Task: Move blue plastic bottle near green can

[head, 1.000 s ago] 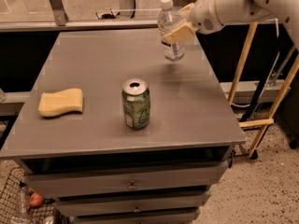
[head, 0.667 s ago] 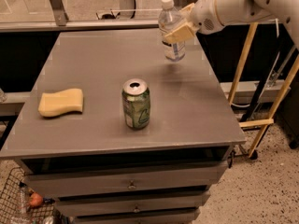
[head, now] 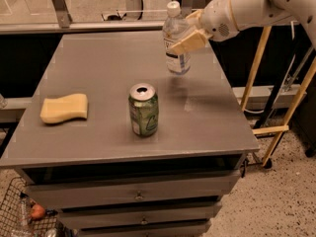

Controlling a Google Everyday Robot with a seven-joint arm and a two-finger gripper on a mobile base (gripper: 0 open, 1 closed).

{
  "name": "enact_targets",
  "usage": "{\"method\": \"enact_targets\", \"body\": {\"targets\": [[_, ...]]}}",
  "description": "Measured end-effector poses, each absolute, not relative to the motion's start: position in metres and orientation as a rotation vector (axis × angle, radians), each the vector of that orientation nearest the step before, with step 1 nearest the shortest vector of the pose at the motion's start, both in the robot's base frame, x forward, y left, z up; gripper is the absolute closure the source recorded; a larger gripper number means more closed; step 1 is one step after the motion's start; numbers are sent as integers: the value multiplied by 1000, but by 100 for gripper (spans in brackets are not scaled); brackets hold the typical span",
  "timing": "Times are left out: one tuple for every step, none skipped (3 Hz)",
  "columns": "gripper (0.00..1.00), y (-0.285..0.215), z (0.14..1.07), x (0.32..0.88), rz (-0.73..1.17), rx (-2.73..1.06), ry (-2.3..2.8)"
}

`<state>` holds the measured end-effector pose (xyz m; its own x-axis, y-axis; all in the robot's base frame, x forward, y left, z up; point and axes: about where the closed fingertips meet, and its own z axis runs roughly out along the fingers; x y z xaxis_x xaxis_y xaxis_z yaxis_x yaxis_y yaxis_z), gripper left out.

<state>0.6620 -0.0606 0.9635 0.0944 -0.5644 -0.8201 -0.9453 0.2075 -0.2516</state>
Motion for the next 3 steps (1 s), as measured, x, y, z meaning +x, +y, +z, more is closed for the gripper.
{"method": "enact_targets", "body": {"targets": [[100,-50,960,622,647,-1525,1523],[100,-43,942,592,760,-1578,1490],[100,-32,932,566,848,-1636,1445]]}}
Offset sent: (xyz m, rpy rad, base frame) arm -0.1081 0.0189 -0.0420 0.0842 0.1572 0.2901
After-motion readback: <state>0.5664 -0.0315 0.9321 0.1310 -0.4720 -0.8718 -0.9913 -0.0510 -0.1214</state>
